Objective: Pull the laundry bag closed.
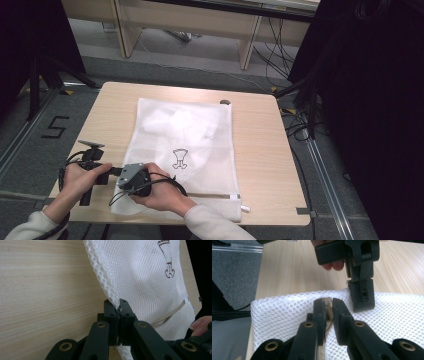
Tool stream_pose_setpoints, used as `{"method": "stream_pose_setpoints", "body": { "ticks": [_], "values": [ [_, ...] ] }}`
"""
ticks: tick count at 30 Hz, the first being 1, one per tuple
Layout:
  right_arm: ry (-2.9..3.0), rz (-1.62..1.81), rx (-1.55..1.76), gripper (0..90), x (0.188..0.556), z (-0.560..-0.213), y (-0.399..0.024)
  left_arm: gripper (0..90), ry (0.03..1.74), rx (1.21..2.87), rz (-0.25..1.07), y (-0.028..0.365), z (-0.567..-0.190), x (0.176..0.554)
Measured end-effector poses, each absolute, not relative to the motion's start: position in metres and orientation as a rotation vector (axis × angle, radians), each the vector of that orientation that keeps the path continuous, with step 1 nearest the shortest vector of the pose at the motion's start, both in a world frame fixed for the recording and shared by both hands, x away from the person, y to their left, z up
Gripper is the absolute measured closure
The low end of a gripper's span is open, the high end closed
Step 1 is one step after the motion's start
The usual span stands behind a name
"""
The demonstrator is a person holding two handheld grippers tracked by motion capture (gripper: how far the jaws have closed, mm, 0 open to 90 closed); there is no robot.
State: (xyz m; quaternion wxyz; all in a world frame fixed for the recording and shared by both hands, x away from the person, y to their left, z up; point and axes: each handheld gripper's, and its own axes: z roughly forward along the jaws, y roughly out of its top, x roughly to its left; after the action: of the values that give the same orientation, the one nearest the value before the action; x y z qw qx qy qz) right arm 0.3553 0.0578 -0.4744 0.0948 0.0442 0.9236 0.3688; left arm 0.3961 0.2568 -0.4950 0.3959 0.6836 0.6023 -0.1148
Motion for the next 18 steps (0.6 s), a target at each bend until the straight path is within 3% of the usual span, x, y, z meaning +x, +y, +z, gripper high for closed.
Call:
{"method": "stream_pose_setpoints", "body": {
  "ticks": [18],
  "values": [
    [2.732, 1.083, 0.124, 82.5, 0.3572, -0.4747, 0.049, 86.4, 1.528, 1.741, -0.295, 0.258, -0.4943, 0.3967]
  ]
}}
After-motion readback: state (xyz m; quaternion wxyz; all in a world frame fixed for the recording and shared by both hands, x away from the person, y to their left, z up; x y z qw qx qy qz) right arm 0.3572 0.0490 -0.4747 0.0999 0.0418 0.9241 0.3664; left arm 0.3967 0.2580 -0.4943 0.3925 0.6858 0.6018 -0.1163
